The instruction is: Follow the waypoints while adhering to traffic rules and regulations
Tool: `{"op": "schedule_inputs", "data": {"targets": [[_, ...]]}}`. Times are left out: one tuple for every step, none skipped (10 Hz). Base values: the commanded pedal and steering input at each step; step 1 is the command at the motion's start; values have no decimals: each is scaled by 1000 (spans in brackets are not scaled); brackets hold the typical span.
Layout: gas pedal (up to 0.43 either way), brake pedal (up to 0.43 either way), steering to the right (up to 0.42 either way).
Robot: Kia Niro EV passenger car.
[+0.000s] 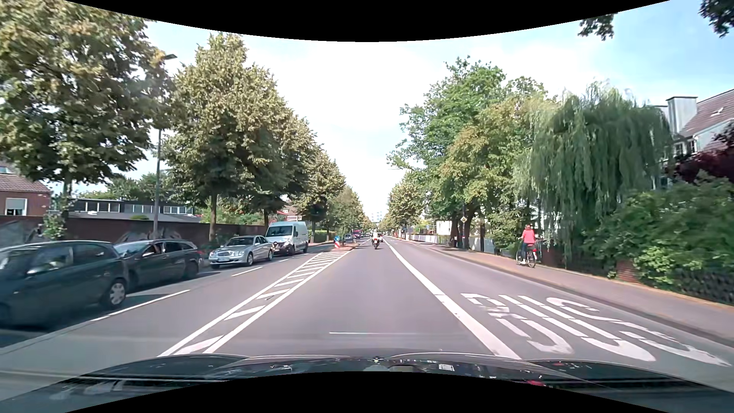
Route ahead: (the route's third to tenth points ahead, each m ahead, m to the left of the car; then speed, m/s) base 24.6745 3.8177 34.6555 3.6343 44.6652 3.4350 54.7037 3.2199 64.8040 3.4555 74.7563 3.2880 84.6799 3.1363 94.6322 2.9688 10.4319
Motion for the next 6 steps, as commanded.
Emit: {"op": "schedule_inputs", "data": {"targets": [[157,0,-1],[157,0,-1],[157,0,-1],[169,0,-1],[169,0,-1],[177,0,-1]]}}
